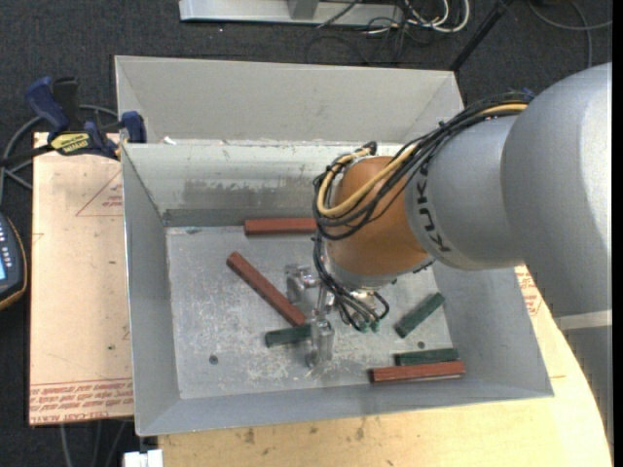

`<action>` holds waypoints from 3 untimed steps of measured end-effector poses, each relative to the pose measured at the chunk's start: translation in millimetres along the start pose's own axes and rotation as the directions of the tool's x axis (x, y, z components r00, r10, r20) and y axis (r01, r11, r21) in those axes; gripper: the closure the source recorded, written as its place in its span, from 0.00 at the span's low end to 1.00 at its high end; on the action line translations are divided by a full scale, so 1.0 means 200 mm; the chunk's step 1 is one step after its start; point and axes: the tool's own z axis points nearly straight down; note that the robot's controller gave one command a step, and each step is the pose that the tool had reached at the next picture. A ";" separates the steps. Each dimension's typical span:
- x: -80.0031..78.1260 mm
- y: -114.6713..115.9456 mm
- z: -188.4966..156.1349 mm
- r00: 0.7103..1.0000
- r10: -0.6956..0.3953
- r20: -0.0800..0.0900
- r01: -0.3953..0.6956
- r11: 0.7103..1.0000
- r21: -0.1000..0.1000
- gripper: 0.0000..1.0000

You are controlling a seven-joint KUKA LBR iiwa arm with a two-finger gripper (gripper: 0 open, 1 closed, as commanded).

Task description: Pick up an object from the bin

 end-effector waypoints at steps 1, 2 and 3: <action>-0.03 0.14 -0.01 0.977 0.214 0.001 -0.214 0.977 0.000 0.00; -0.03 0.14 -0.01 0.977 0.215 0.000 -0.215 0.977 0.000 1.00; 0.19 -0.06 -0.19 0.967 0.256 -0.003 -0.256 0.967 0.003 1.00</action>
Offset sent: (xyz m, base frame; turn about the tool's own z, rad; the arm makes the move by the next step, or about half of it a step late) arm 0.0006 0.0269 0.0017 0.2188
